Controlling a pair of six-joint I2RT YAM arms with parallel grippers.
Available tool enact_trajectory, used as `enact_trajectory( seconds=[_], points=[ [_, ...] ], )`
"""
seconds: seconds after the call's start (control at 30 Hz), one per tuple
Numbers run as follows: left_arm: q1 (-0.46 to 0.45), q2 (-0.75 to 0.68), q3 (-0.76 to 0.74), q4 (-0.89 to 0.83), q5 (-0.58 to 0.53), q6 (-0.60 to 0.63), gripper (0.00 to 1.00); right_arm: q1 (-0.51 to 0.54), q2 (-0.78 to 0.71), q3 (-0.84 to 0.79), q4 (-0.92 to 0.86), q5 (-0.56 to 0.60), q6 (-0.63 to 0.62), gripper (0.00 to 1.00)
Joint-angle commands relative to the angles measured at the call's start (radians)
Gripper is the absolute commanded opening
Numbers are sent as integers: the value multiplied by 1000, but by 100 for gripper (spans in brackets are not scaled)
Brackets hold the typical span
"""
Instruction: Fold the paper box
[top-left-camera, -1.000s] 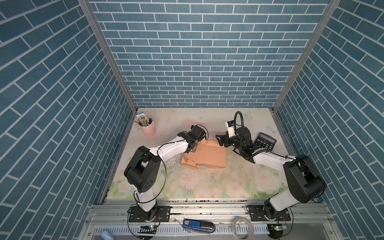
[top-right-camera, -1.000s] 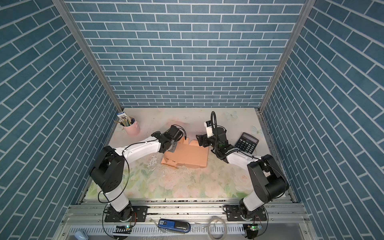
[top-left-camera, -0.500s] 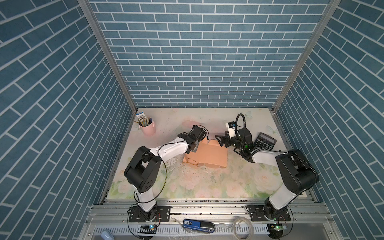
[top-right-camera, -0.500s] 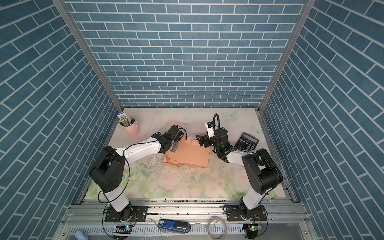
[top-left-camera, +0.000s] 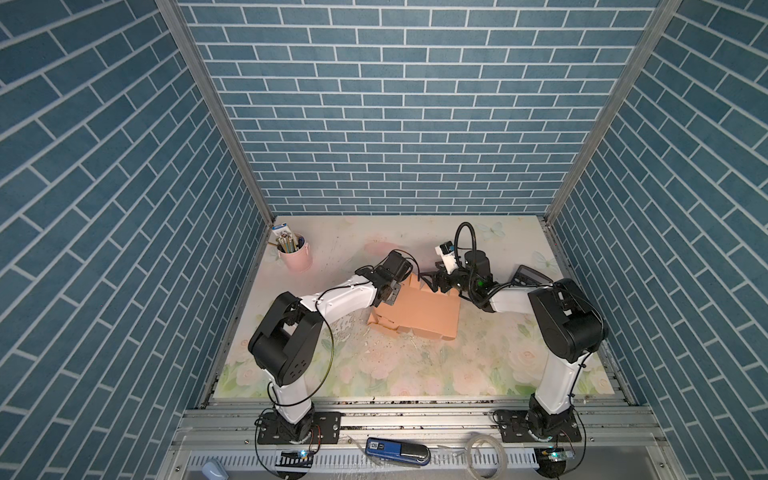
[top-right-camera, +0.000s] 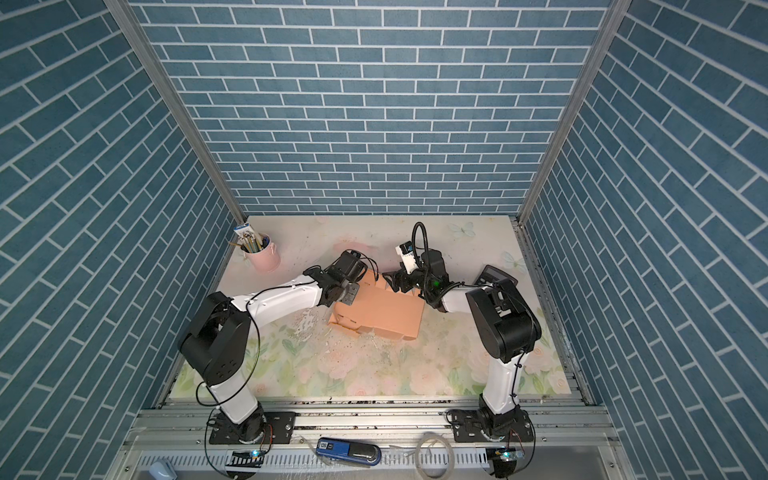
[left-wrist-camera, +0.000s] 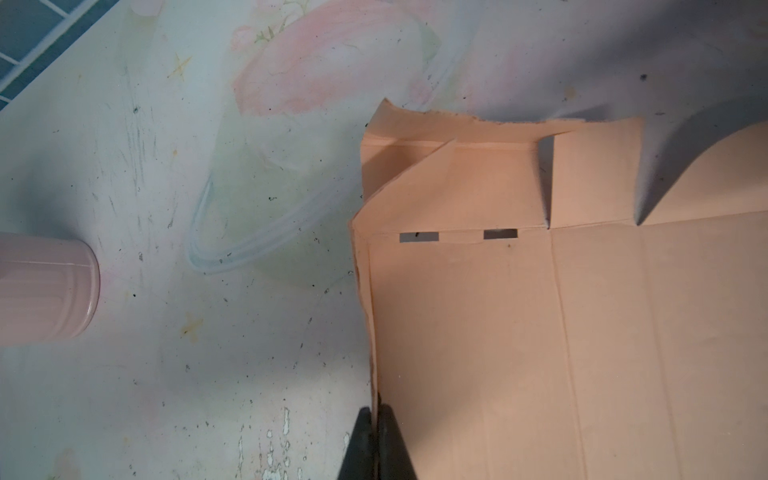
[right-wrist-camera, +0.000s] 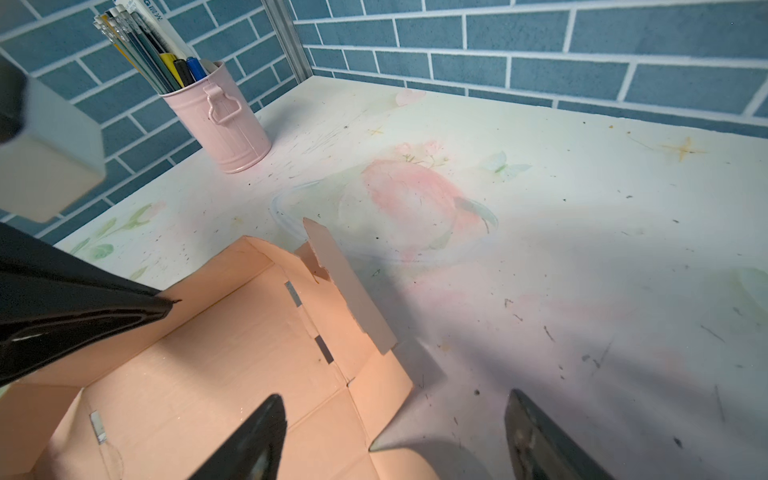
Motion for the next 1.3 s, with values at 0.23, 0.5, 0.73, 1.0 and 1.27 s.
enact_trajectory(
  seconds=[0.23,0.5,0.73,1.0,1.27],
  points=[
    [1,-3,47,-5,83,98,7,1,48,148,-211,-26,-155,74],
    [1,40,113,-11,142,169,7,1,23,126,-262,44,-244,67],
    [1,70,147,-32,159,189,7,10,29,141,-286,63,-255,56],
    [1,62,155,-36,173,195,7,27,62,197,-335,91,-260,52],
    [0,53,158,-44,188,197,7,33,81,235,-368,132,-254,43]
  ],
)
